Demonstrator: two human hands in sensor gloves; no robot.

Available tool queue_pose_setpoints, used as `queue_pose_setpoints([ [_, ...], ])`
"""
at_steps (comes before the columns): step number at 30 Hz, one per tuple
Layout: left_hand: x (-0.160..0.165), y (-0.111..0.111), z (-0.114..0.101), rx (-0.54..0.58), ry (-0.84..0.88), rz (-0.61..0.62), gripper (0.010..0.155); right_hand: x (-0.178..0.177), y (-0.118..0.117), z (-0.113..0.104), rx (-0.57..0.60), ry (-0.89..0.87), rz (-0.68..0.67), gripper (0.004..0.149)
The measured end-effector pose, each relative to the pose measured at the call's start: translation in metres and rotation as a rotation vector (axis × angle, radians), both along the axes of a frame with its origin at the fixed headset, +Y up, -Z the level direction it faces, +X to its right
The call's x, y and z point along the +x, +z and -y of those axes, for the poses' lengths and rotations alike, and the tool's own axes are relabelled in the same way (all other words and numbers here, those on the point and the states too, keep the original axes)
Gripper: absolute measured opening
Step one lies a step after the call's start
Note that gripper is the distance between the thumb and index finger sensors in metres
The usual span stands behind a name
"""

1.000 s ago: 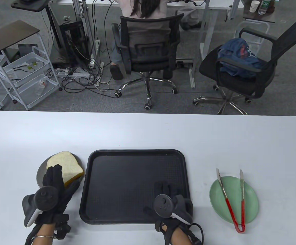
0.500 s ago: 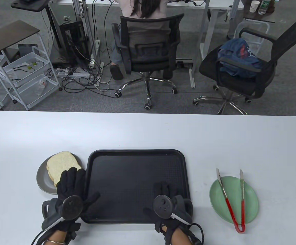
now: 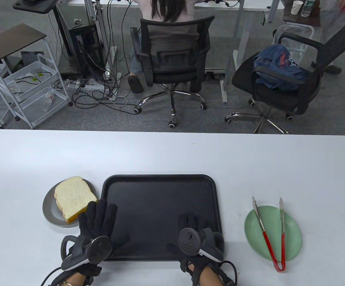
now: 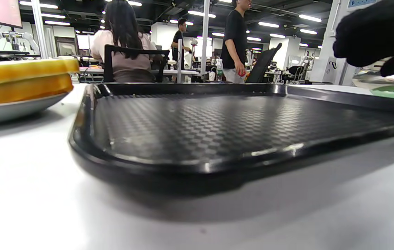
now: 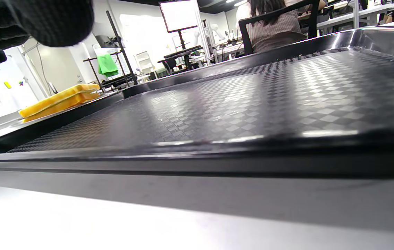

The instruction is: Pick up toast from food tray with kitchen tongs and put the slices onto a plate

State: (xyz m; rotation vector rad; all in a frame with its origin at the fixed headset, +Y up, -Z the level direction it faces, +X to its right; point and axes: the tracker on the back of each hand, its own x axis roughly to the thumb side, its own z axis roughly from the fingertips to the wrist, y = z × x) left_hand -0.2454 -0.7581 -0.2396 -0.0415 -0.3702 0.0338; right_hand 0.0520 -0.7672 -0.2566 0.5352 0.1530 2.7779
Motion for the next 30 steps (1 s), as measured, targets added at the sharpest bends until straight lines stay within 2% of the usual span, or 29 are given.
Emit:
queue_pose_setpoints([
  [30,0.0026,-0.0035,0.0046,-0.067,-0.027,0.000,0.100,-0.0041,0.0015,0.0024,-0.034,0.004,-0.036,0.098],
])
